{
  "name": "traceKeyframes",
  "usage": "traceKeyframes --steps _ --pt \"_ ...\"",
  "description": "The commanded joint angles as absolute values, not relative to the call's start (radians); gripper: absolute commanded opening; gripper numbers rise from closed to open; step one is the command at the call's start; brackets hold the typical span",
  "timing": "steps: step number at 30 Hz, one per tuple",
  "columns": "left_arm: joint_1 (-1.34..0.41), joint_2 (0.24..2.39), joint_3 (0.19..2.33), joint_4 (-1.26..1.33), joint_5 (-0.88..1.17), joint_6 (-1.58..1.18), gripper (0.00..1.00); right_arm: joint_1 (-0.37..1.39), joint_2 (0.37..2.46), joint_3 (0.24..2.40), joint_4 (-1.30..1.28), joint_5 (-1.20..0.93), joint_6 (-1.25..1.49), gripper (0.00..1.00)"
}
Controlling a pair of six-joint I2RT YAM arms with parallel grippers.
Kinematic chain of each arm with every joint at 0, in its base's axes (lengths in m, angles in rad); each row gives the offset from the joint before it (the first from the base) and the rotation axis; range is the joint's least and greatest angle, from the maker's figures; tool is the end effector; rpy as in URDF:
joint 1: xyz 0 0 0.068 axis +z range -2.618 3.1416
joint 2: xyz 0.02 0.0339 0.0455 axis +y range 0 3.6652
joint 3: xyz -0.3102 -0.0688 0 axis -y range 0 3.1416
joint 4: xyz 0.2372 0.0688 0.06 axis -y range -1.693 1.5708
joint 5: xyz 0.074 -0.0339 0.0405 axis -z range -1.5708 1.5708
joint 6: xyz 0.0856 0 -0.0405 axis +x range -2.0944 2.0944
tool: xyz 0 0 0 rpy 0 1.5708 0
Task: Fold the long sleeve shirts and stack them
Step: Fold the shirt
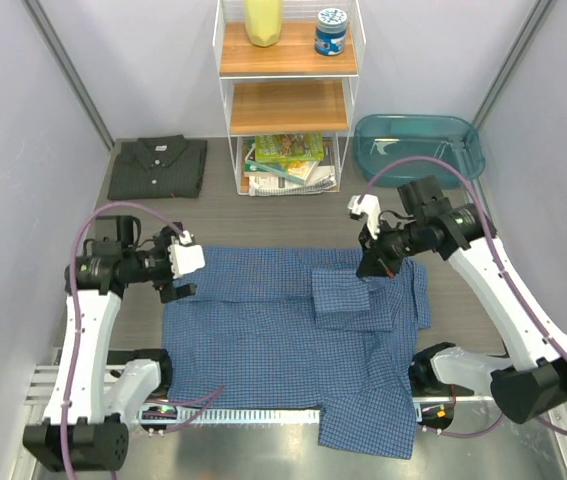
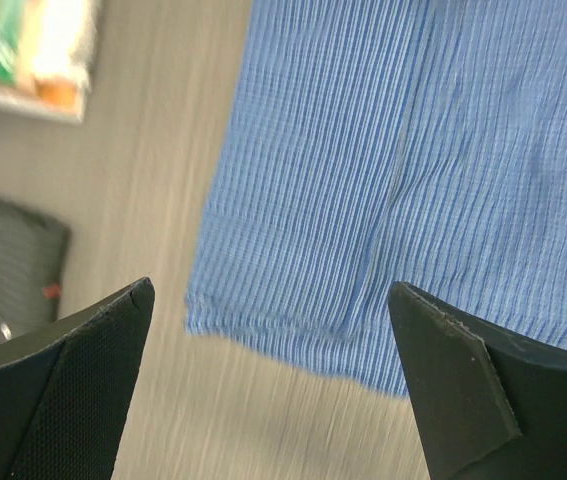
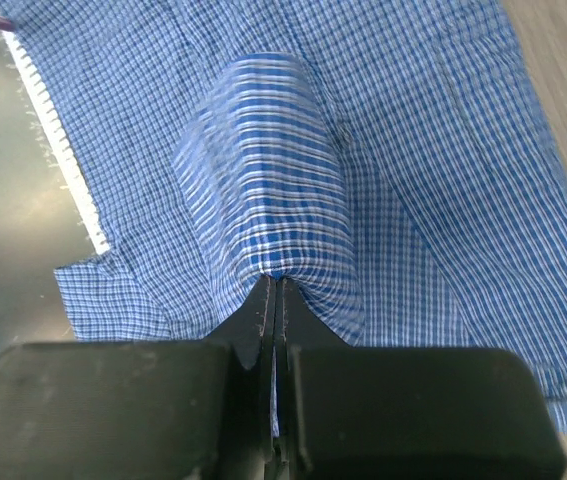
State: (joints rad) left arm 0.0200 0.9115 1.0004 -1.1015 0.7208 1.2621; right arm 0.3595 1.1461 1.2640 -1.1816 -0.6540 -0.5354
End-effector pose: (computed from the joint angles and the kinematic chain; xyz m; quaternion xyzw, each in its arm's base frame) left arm 0.1353 -0.0538 0.3222 0.6024 0.6750 -0.1175 0.4093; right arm 0.1592 0.1155 0.3596 -0.4693 0.7916 0.2889 0.2639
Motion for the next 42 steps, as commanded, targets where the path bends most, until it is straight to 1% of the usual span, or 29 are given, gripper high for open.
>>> traceKeyframes --steps 1,2,3,4,6,7,8,9,10,11,12,13,14,16,17,18,20,21,22,24,28,31,32,34,37,42 --pt "0.009 0.799 0.99 -1.032 0.954 1.067 1.0 0.383 1.21 1.296 -1.066 -0.745 -0.496 0.01" --pt "-0.023 0.761 0.962 -0.963 0.977 0.904 1.0 0.388 1.242 1.296 -1.06 -0.762 -0.488 0.01" --pt "-0.047 0.688 0.934 -0.795 0.973 0.834 1.0 0.391 1.262 1.298 -1.046 -0.775 -0.473 0.01" --pt "-0.119 0.637 0.86 -0.707 0.954 0.754 1.0 0.393 1.278 1.301 -1.039 -0.808 -0.465 0.01" --pt "-0.222 0.51 0.78 -0.521 0.801 0.57 1.0 0.394 1.327 1.302 -1.02 -0.844 -0.431 0.01" --pt "-0.336 0.487 0.723 -0.443 0.746 0.56 1.0 0.394 1.338 1.301 -1.014 -0.865 -0.42 0.01" --pt "-0.397 0.474 0.712 -0.442 0.706 0.577 1.0 0.394 1.354 1.296 -1.005 -0.9 -0.408 0.01" --pt "-0.453 0.472 0.701 -0.44 0.595 0.612 1.0 0.394 1.359 1.289 -0.983 -0.917 -0.382 0.01" --pt "-0.565 0.501 0.698 -0.428 0.522 0.612 1.0 0.394 1.364 1.276 -0.977 -0.933 -0.376 0.01" --pt "-0.625 0.544 0.712 -0.425 0.427 0.611 1.0 0.393 1.368 1.27 -0.97 -0.948 -0.367 0.01" --pt "-0.687 0.592 0.727 -0.42 0.235 0.607 1.0 0.394 1.379 1.267 -0.966 -0.95 -0.362 0.01" --pt "-0.81 0.724 0.747 -0.407 0.116 0.606 1.0 0.394 1.382 1.264 -0.968 -0.951 -0.361 0.01" --pt "-0.865 0.791 0.814 -0.394 0.025 0.604 1.0 0.394 1.385 1.261 -0.971 -0.951 -0.36 0.01" --pt "-0.973 0.885 0.854 -0.347 -0.107 0.594 1.0 0.393 1.382 1.244 -0.974 -0.962 -0.36 0.01" --pt "-1.003 0.912 0.824 -0.224 -0.118 0.597 1.0 0.393 1.379 1.238 -0.977 -0.968 -0.357 0.01" --pt "-1.032 0.916 0.787 -0.159 -0.123 0.618 1.0 0.393 1.378 1.226 -0.974 -0.98 -0.354 0.01" --pt "-1.141 0.923 0.701 0.014 -0.169 0.721 1.0 0.391 1.377 1.218 -0.977 -0.991 -0.35 0.01" --pt "-1.176 0.934 0.619 0.175 -0.193 0.748 1.0 0.391 1.379 1.215 -0.988 -0.997 -0.353 0.01" --pt "-1.242 0.949 0.595 0.245 -0.248 0.782 1.0 0.388 1.379 1.212 -0.994 -1.006 -0.357 0.01" --pt "-1.288 1.001 0.56 0.326 -0.274 0.781 1.0 0.388 1.376 1.207 -1.005 -1.014 -0.362 0.01" --pt "-1.35 1.04 0.522 0.38 -0.252 0.724 1.0 0.382 1.376 1.203 -1.011 -1.032 -0.37 0.01" --pt "-1.388 1.101 0.486 0.536 -0.3 0.727 1.0 0.379 1.396 1.216 -1.046 -1.057 -0.397 0.01" --pt "-1.393 1.124 0.482 0.573 -0.343 0.726 1.0 0.379 1.4 1.218 -1.054 -1.069 -0.403 0.01" --pt "-1.394 1.153 0.476 0.624 -0.356 0.7 1.0 0.379 1.402 1.213 -1.062 -1.081 -0.405 0.01" --pt "-1.394 1.172 0.474 0.627 -0.351 0.635 1.0 0.379 1.402 1.204 -1.062 -1.089 -0.413 0.01" --pt "-1.394 1.184 0.537 0.608 -0.393 0.641 1.0 0.379 1.394 1.181 -1.068 -1.082 -0.426 0.01"
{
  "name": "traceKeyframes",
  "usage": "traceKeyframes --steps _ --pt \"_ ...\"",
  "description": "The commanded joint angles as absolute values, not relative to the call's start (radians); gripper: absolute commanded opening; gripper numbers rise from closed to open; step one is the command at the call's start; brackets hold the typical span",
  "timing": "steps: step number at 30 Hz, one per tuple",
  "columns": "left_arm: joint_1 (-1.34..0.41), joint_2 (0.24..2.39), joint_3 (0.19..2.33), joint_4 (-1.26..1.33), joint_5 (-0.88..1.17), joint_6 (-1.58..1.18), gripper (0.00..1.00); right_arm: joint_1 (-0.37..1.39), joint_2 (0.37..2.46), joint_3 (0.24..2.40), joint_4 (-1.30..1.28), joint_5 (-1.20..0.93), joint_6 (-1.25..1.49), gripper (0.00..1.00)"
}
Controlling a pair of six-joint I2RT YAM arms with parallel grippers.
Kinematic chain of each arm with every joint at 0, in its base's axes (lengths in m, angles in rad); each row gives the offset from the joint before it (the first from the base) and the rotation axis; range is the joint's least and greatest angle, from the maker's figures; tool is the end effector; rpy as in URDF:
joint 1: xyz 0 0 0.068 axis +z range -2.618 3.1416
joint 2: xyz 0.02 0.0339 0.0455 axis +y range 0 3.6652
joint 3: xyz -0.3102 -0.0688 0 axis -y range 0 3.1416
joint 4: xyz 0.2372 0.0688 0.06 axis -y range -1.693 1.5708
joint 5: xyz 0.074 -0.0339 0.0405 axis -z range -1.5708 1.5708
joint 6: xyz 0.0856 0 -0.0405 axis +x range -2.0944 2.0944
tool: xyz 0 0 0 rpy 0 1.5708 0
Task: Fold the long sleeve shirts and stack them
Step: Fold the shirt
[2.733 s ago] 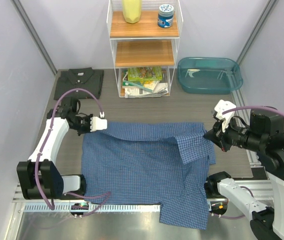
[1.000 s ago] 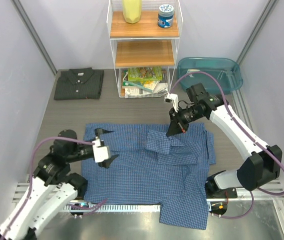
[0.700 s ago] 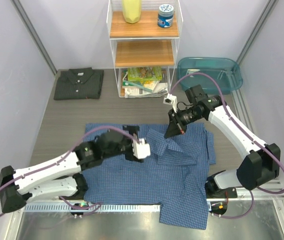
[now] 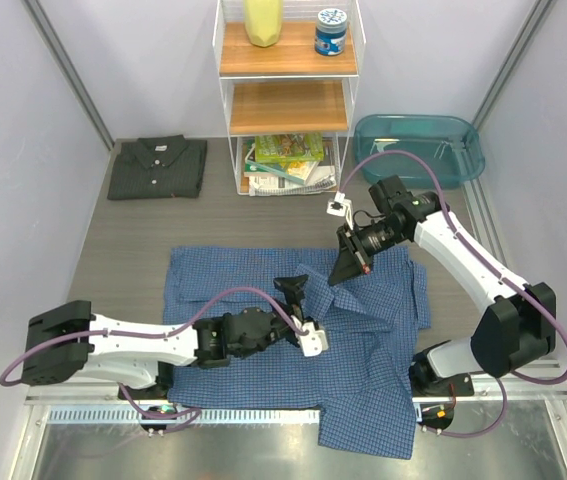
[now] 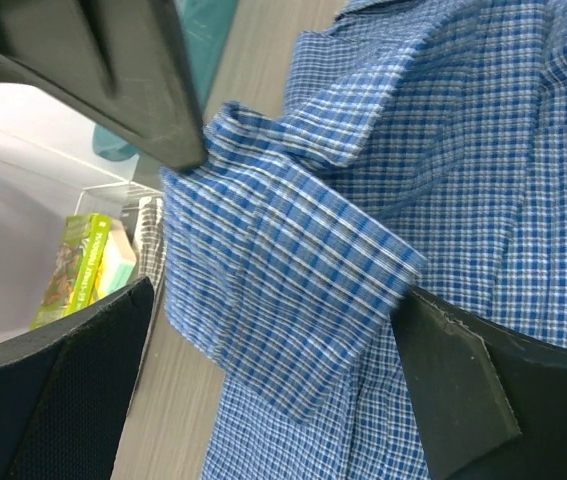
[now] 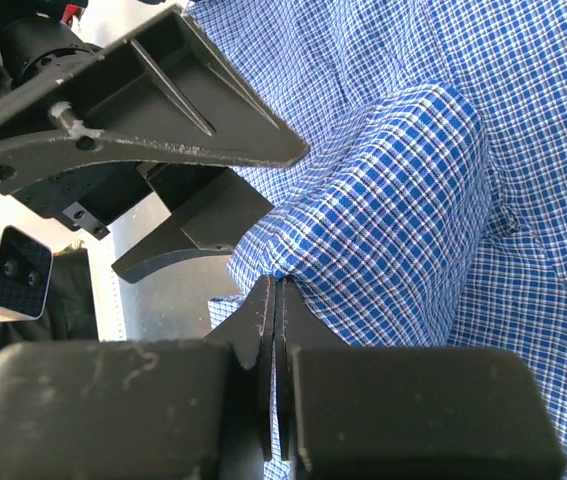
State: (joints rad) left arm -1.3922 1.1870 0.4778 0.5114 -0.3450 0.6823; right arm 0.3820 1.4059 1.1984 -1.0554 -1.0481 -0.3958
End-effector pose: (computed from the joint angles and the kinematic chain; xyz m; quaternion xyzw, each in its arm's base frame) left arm 0.0772 -0.2650 0.2618 0.6007 0.4812 -0.0925 0.6316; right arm 0.2033 0.1616 0.3181 -0.3954 0.7626 0.4935 0.1362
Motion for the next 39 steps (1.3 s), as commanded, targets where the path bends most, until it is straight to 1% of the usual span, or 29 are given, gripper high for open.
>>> traceKeyframes --steps 1,2,3,6,7,8,9,10,13,15,16,17,18,19,22,28,30,32,33,35,36,37,38,39 --pt "-1.394 1.174 0.549 0.583 -0.394 0.618 1.0 0.377 1.391 1.175 -1.066 -1.078 -0.426 0.01" --pt "-1.394 1.137 0.57 0.54 -0.385 0.603 1.0 0.379 1.39 1.17 -1.068 -1.077 -0.428 0.01" --pt "-1.394 1.12 0.618 0.402 -0.367 0.591 0.98 0.379 1.388 1.166 -1.068 -1.075 -0.429 0.01" --pt "-1.394 1.08 0.652 0.304 -0.322 0.575 0.82 0.379 1.379 1.167 -1.066 -1.088 -0.426 0.01" --pt "-1.394 1.078 0.669 0.292 -0.321 0.577 0.63 0.379 1.379 1.17 -1.065 -1.092 -0.428 0.01" --pt "-1.394 1.08 0.673 0.287 -0.34 0.58 0.53 0.379 1.382 1.172 -1.065 -1.094 -0.425 0.01" --pt "-1.394 1.084 0.676 0.287 -0.348 0.58 0.46 0.38 1.384 1.178 -1.063 -1.092 -0.423 0.01" --pt "-1.393 1.085 0.675 0.285 -0.351 0.58 0.34 0.38 1.385 1.18 -1.063 -1.092 -0.423 0.01" --pt "-1.384 1.081 0.655 0.305 -0.344 0.606 0.29 0.38 1.385 1.189 -1.062 -1.094 -0.42 0.01" --pt "-1.378 1.077 0.635 0.296 -0.315 0.612 0.17 0.379 1.385 1.193 -1.062 -1.1 -0.419 0.01" --pt "-1.376 1.071 0.626 0.298 -0.308 0.608 0.18 0.379 1.387 1.193 -1.06 -1.101 -0.416 0.01" --pt "-1.374 1.069 0.614 0.288 -0.298 0.606 0.23 0.379 1.388 1.195 -1.061 -1.103 -0.414 0.01" --pt "-1.371 1.069 0.604 0.296 -0.288 0.604 0.3 0.379 1.388 1.198 -1.06 -1.109 -0.416 0.01" --pt "-1.37 1.075 0.597 0.308 -0.287 0.601 0.42 0.379 1.388 1.198 -1.06 -1.111 -0.416 0.01" --pt "-1.347 1.094 0.591 0.318 -0.262 0.591 0.52 0.379 1.388 1.201 -1.057 -1.115 -0.414 0.01" --pt "-1.305 1.154 0.584 0.365 -0.226 0.603 0.58 0.379 1.39 1.209 -1.058 -1.121 -0.411 0.01" --pt "-1.304 1.161 0.568 0.385 -0.192 0.635 0.63 0.379 1.393 1.212 -1.058 -1.121 -0.413 0.01" --pt "-1.305 1.169 0.555 0.417 -0.199 0.647 0.63 0.379 1.394 1.213 -1.06 -1.123 -0.414 0.01" --pt "-1.304 1.173 0.555 0.423 -0.204 0.652 0.49 0.379 1.394 1.212 -1.06 -1.123 -0.416 0.01" --pt "-1.304 1.163 0.558 0.442 -0.192 0.661 0.35 0.379 1.393 1.21 -1.06 -1.123 -0.419 0.01" --pt "-1.304 1.134 0.564 0.419 -0.167 0.664 0.15 0.379 1.394 1.207 -1.058 -1.121 -0.422 0.01" --pt "-1.304 1.117 0.577 0.357 -0.141 0.663 0.06 0.379 1.393 1.207 -1.058 -1.117 -0.423 0.01" --pt "-1.305 1.103 0.607 0.306 -0.115 0.66 0.0 0.379 1.394 1.206 -1.057 -1.109 -0.423 0.01" --pt "-1.304 1.086 0.632 0.26 -0.06 0.644 0.0 0.379 1.396 1.21 -1.057 -1.106 -0.425 0.01"
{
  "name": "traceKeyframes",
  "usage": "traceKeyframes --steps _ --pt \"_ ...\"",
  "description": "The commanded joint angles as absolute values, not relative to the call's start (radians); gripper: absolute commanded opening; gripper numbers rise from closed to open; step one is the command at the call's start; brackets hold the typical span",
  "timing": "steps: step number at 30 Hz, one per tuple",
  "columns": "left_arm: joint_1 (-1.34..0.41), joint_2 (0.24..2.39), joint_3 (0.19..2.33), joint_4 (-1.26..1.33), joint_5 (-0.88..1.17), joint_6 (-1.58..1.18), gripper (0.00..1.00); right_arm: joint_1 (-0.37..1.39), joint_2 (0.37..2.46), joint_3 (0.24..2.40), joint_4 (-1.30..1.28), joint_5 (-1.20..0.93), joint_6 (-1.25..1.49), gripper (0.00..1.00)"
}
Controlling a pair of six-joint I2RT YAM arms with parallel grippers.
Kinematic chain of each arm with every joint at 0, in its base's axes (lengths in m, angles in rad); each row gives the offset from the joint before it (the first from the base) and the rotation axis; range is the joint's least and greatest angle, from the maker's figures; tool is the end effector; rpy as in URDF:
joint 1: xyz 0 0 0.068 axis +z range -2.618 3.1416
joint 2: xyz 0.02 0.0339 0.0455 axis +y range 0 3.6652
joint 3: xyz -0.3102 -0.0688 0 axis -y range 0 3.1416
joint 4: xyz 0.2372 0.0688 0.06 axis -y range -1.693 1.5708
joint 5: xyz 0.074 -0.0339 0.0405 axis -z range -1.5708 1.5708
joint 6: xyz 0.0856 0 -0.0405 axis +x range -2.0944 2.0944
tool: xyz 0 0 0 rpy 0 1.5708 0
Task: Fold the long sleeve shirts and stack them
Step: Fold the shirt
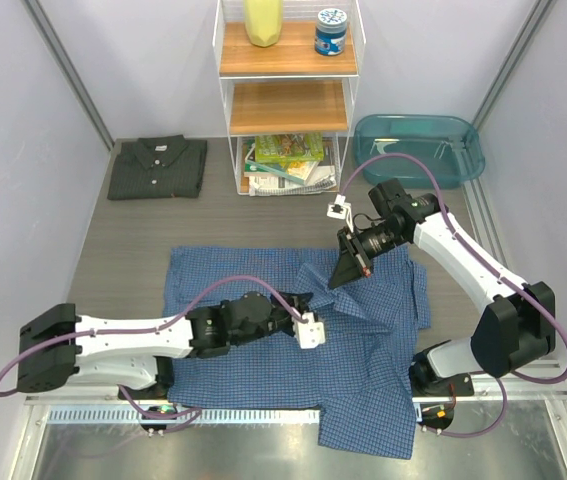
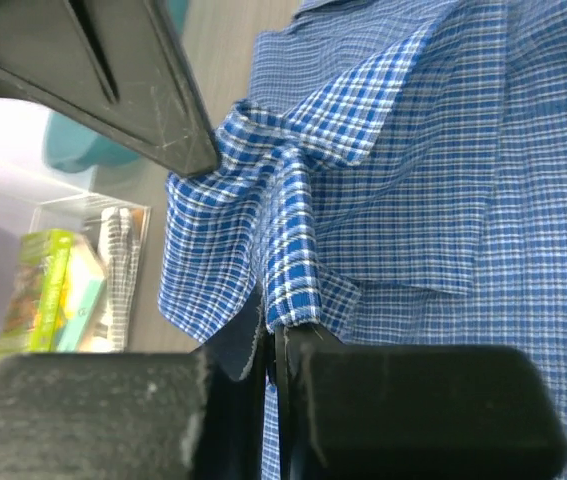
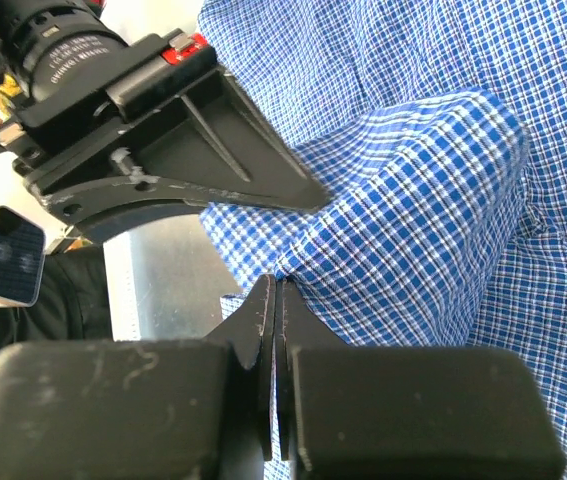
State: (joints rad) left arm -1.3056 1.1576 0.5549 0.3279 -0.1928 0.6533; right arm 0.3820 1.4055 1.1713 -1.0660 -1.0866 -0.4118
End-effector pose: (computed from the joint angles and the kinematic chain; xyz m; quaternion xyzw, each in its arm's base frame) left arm 0.0884 -0.2630 0.2697 0.6264 0.4906 -0.1198 0.5937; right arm 0.1982 0.1613 0.3131 -0.3922 0.7553 0.5105 0.1231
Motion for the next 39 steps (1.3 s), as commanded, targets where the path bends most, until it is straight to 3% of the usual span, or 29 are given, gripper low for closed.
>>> traceKeyframes --steps 1,2,4,10,16,23,29,33,39 --pt "-1.304 1.057 0.653 0.215 -0.037 0.632 0.0 0.379 1.396 1.213 -1.055 -1.1 -0.423 0.02" --pt "-1.304 1.039 0.713 0.099 -0.006 0.62 0.0 0.379 1.396 1.218 -1.054 -1.089 -0.423 0.05" --pt "-1.305 0.985 0.761 0.004 0.098 0.58 0.0 0.374 1.391 1.229 -1.054 -1.065 -0.407 0.26" --pt "-1.318 0.931 0.969 -0.389 0.308 0.548 0.0 0.218 1.373 1.279 -1.077 -0.988 -0.42 0.54" --pt "-1.321 0.945 1.101 -0.502 0.451 0.514 0.0 0.077 1.466 1.362 -1.111 -0.89 -0.462 0.58" --pt "-1.347 1.046 1.233 -0.572 0.466 0.453 0.0 0.049 1.611 1.333 -1.031 -0.649 -0.442 0.43" --pt "-1.333 1.13 1.313 -0.583 0.352 0.321 0.0 0.046 1.695 1.247 -0.93 -0.462 -0.413 0.41" --pt "-1.174 1.201 1.354 -0.647 0.373 0.128 0.0 0.023 1.72 1.235 -0.942 -0.454 -0.446 0.42" --pt "-0.774 1.293 1.229 -0.638 0.437 -0.044 0.0 0.021 1.666 1.302 -1.037 -0.549 -0.5 0.63"
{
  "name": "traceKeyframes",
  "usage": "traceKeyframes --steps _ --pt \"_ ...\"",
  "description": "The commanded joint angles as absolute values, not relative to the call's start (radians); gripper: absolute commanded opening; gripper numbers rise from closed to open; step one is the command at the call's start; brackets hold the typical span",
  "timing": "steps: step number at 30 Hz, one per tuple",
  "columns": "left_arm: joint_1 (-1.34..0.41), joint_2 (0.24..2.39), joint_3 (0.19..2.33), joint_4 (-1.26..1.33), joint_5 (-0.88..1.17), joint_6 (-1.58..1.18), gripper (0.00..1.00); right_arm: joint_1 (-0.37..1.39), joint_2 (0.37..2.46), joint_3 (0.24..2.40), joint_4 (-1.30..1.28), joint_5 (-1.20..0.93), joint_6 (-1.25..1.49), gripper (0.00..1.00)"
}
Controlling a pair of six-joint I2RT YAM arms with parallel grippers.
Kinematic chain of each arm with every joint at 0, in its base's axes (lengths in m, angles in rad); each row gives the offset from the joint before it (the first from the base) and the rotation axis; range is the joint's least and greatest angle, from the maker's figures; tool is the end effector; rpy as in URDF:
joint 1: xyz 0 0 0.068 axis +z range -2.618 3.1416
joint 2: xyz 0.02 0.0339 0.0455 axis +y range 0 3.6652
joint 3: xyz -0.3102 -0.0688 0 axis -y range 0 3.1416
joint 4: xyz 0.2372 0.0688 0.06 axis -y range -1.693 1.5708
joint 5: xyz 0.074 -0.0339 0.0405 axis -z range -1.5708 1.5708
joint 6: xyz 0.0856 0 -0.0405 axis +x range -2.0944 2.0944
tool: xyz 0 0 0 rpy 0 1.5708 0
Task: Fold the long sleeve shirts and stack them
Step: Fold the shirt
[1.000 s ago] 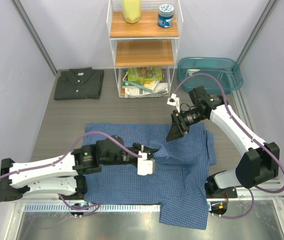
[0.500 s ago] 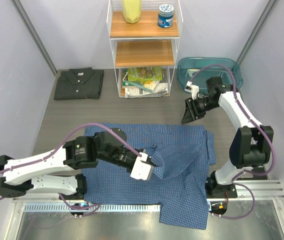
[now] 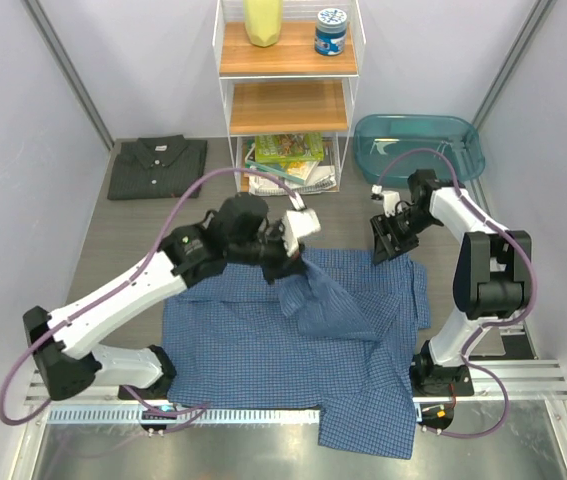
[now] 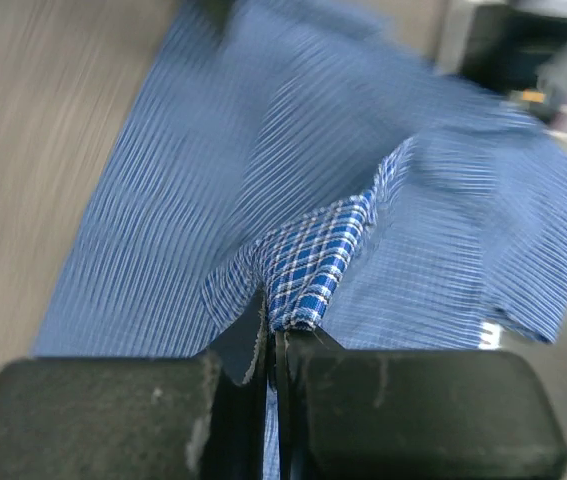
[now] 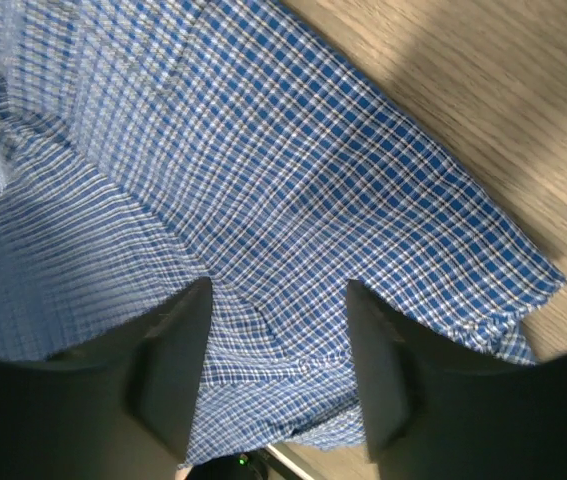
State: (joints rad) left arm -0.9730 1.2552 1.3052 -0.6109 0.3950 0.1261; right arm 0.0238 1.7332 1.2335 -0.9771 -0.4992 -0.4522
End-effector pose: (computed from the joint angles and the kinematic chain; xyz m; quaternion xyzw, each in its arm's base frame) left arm 0.1344 -0.2559 0.3988 0.5292 0.6822 -0.3515 0.3619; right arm 0.3200 0.0486 0.2101 -0.2395 0.9379 0.2314 0.0969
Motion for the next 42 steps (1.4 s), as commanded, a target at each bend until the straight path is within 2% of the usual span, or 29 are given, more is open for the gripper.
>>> traceKeyframes --steps 1,4,6,11,17,21,24,33,40,42 --pt "-0.732 1.302 1.206 -0.634 0.458 -0.061 0.0 0.023 1.66 1.313 -1.049 -0.555 -0.505 0.75" --pt "-0.563 1.334 1.112 -0.589 0.56 -0.075 0.01 0.023 1.646 1.313 -1.086 -0.575 -0.532 0.9" --pt "-0.468 1.356 1.063 -0.571 0.572 -0.063 0.01 0.021 1.646 1.309 -1.12 -0.606 -0.555 0.91" --pt "-0.289 1.471 1.057 -0.638 0.594 -0.023 0.0 0.023 1.649 1.289 -1.152 -0.637 -0.597 0.89" --pt "-0.128 1.584 1.046 -0.719 0.638 -0.008 0.02 0.025 1.67 1.279 -1.134 -0.604 -0.597 0.81" --pt "-0.075 1.611 1.019 -0.713 0.626 -0.02 0.12 0.023 1.671 1.27 -1.121 -0.571 -0.591 0.69" --pt "-0.057 1.623 1.026 -0.718 0.611 -0.02 0.17 0.028 1.67 1.255 -1.117 -0.549 -0.594 0.64" --pt "-0.041 1.65 1.08 -0.843 0.649 0.095 0.55 0.074 1.621 1.227 -1.106 -0.531 -0.586 0.63" --pt "-0.005 1.712 1.127 -0.917 0.724 0.147 0.66 0.103 1.609 1.203 -1.098 -0.499 -0.581 0.63" --pt "0.064 1.701 1.137 -0.925 0.799 0.167 0.71 0.104 1.602 1.2 -1.097 -0.494 -0.583 0.63"
